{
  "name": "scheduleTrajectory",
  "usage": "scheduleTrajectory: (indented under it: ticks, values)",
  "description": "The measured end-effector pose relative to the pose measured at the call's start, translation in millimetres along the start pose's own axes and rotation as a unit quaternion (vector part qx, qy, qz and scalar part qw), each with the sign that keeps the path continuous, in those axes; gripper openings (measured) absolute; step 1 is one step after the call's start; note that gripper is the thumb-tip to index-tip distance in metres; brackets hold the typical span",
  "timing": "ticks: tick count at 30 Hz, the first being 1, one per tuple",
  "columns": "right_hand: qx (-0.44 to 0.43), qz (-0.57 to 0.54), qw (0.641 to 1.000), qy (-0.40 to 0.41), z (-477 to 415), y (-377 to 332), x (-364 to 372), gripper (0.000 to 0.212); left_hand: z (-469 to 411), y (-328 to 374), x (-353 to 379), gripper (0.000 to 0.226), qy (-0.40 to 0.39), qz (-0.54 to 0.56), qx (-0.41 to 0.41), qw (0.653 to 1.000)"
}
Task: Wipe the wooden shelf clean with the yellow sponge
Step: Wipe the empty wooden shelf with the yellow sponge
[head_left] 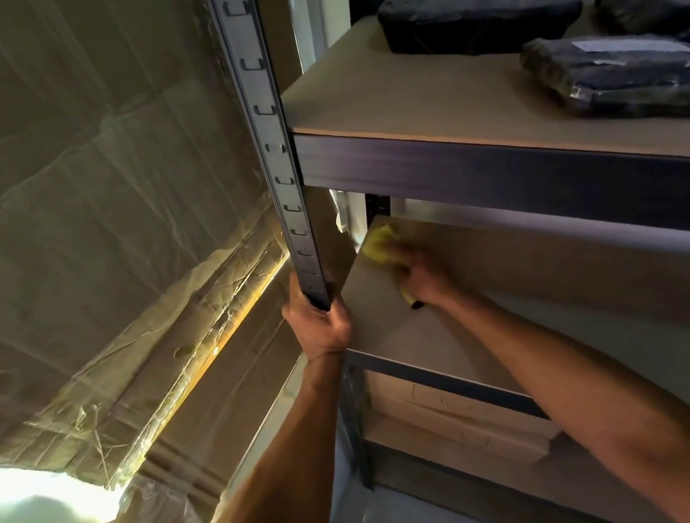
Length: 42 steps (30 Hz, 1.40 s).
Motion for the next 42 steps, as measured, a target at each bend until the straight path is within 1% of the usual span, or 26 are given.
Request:
scheduleTrajectory:
  ticks: [2, 3, 4, 6, 7, 8, 9, 11, 15, 17, 19, 21, 23, 26, 27, 28, 30, 31, 32, 33, 35, 36, 38, 40, 41, 42]
  values:
    - [-0.084, -0.074, 0.991, -0.079, 9.1, -32.4, 18.8, 0.051, 0.7, 1.1, 0.3, 0.039, 0.002, -0.003, 0.002, 1.000]
    - [-0.103, -0.095, 0.985, -0.101, 11.7, -35.6, 21.3, 0.050, 1.2, 1.9, -0.1, 0.039, 0.002, -0.002, 0.005, 1.000]
    - [-0.109, -0.106, 0.984, -0.087, 9.9, -32.2, 15.8, 0.053, 1.6, 2.2, 0.5, 0.039, 0.002, -0.003, 0.008, 1.000]
    - [-0.066, -0.095, 0.993, 0.016, -5.3, 1.4, -4.9, 0.063, 1.1, -0.8, 2.9, 0.041, 0.000, -0.006, 0.005, 1.000]
    - [-0.007, -0.074, 0.995, 0.061, -13.9, 24.4, -17.3, 0.062, 1.4, -3.0, 3.5, 0.042, 0.001, -0.006, 0.003, 1.000]
    - [0.063, -0.038, 0.994, 0.078, -21.4, 44.2, -24.9, 0.055, 1.3, -5.2, 3.2, 0.043, 0.002, -0.005, 0.000, 1.000]
    - [0.113, 0.009, 0.991, 0.067, -28.3, 55.6, -27.5, 0.049, 1.7, -7.1, 3.3, 0.044, 0.004, -0.005, -0.002, 1.000]
    - [0.142, 0.036, 0.989, 0.029, -39.7, 60.0, -17.7, 0.054, 1.6, -10.1, 3.9, 0.044, 0.005, -0.005, -0.008, 1.000]
    - [0.025, 0.038, 0.999, -0.008, -37.1, 42.0, -4.1, 0.046, 6.0, -7.8, 5.2, 0.044, 0.009, -0.006, -0.005, 1.000]
    - [-0.035, -0.005, 0.999, -0.019, -19.4, 17.2, 1.6, 0.050, 5.8, -5.5, 4.8, 0.046, 0.008, -0.002, -0.005, 1.000]
    - [-0.073, -0.063, 0.994, -0.044, 6.0, -20.6, 5.9, 0.053, 6.3, -1.9, 4.7, 0.045, 0.009, -0.003, -0.002, 1.000]
    - [-0.103, -0.087, 0.987, -0.081, 36.4, -60.8, 8.4, 0.051, 9.2, 5.9, 5.3, 0.041, 0.007, -0.005, 0.008, 1.000]
    - [-0.105, -0.089, 0.984, -0.112, 72.0, -91.5, 4.2, 0.048, 10.0, 10.0, 5.3, 0.038, 0.009, -0.008, 0.005, 1.000]
    - [-0.122, -0.114, 0.972, -0.163, 128.1, -120.1, -5.2, 0.049, 8.5, 8.5, 4.3, 0.035, 0.003, -0.010, -0.004, 1.000]
    - [-0.104, -0.142, 0.971, -0.164, 143.9, -122.0, -11.5, 0.049, 8.4, 7.7, 3.6, 0.034, 0.002, -0.012, -0.001, 1.000]
    - [-0.064, -0.170, 0.974, -0.138, 153.6, -116.3, -24.1, 0.049, 8.9, 7.5, 2.8, 0.034, 0.004, -0.012, 0.003, 1.000]
    - [0.027, -0.189, 0.982, 0.002, 157.6, -79.8, -64.0, 0.044, 9.6, 9.5, 3.0, 0.035, 0.002, -0.010, 0.007, 1.000]
    - [0.067, -0.159, 0.982, 0.070, 156.7, -52.4, -82.5, 0.041, 10.0, 9.8, 3.8, 0.036, -0.001, -0.010, 0.006, 1.000]
    - [0.112, -0.112, 0.982, 0.107, 156.0, -24.1, -96.1, 0.042, 10.2, 7.9, 3.7, 0.036, 0.000, -0.012, 0.001, 1.000]
    - [0.156, -0.062, 0.979, 0.113, 155.5, -1.6, -103.4, 0.044, 10.1, 6.2, 3.3, 0.036, 0.001, -0.013, -0.005, 1.000]
    - [0.210, -0.010, 0.974, 0.080, 156.8, 25.0, -90.9, 0.052, 9.1, 2.1, 2.4, 0.032, 0.008, -0.021, -0.015, 1.000]
    - [0.208, -0.015, 0.976, 0.069, 159.0, 19.2, -78.1, 0.057, 9.2, 0.4, 2.1, 0.030, 0.009, -0.023, -0.018, 1.000]
    - [0.138, -0.043, 0.989, 0.027, 165.2, -29.9, -48.0, 0.061, 10.3, 0.5, 1.2, 0.028, 0.009, -0.022, -0.024, 0.999]
    - [0.063, -0.058, 0.995, -0.041, 173.3, -91.2, -30.7, 0.054, 10.8, 2.9, -0.6, 0.030, 0.010, -0.031, -0.041, 0.999]
    - [0.027, -0.078, 0.994, -0.065, 178.3, -109.7, -26.3, 0.050, 11.0, 5.8, -1.2, 0.032, 0.011, -0.034, -0.046, 0.998]
    - [0.004, -0.095, 0.993, -0.068, 185.2, -114.4, -28.1, 0.047, 11.4, 7.3, -1.5, 0.033, 0.011, -0.035, -0.050, 0.998]
Point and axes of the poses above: each hand's wrist, its own z-axis away from the middle knuckle, its own x-axis out of the palm, y = z × x, the point moved 5 cm from there along -z, towards the middle knuckle, and after that the axes turned 12 degrees about -x, right-handed, at the moved point
